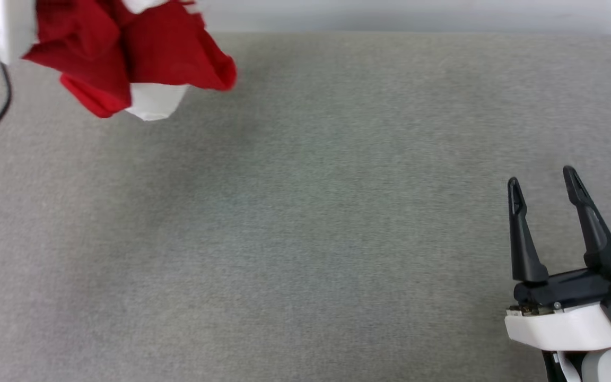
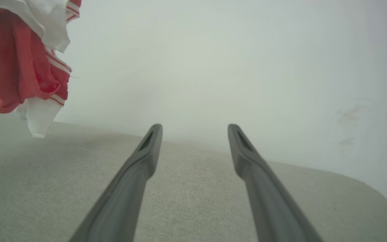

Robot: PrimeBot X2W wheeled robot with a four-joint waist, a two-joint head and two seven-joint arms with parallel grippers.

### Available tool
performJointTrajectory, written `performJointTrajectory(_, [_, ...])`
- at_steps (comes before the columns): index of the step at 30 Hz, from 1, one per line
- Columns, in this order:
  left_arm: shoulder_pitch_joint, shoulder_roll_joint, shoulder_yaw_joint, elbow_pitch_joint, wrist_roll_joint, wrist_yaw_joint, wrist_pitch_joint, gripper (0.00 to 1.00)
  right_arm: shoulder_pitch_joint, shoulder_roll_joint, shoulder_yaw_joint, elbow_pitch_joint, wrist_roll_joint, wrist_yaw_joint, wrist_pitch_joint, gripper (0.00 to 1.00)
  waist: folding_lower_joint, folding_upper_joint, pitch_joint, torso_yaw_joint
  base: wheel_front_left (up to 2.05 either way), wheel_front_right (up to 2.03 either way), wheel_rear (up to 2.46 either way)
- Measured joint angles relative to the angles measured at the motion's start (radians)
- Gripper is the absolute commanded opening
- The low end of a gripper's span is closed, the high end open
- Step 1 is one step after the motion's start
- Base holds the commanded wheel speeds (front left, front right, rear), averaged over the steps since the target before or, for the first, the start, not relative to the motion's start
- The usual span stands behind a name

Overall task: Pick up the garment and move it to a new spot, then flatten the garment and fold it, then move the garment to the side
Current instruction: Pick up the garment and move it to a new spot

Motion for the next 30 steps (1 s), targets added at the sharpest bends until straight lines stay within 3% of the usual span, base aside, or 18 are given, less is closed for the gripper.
performJointTrajectory(13, [0.047,-0.085,-0.131,-0.100,-0.013,0.000,-0.060,0.00,0.035,0.000,-0.012,0.039,0.026,0.000,0.000,1.00,0.0001,0.0000,-0.055,-0.130,0.00,0.00,0.00])
performJointTrajectory(22, [0.211,-0.195,-0.279,-0.107,0.005,0.000,-0.127,0.00,0.039,0.000,-0.013,0.053,0.027,0.000,0.000,1.00,0.0001,0.0000,-0.032,-0.164,0.00,0.00,0.00])
performJointTrajectory(26, [0.321,-0.259,-0.396,-0.040,0.013,0.000,-0.181,0.00,0.023,0.001,-0.008,0.062,0.029,0.000,0.000,1.00,0.0001,0.0000,0.001,-0.169,0.00,0.00,0.00])
performJointTrajectory(30, [0.405,-0.330,-0.452,0.020,0.012,0.000,-0.220,0.00,0.018,0.001,-0.013,0.071,0.025,0.000,0.000,1.00,0.0002,0.0000,0.023,-0.169,0.00,0.00,0.00])
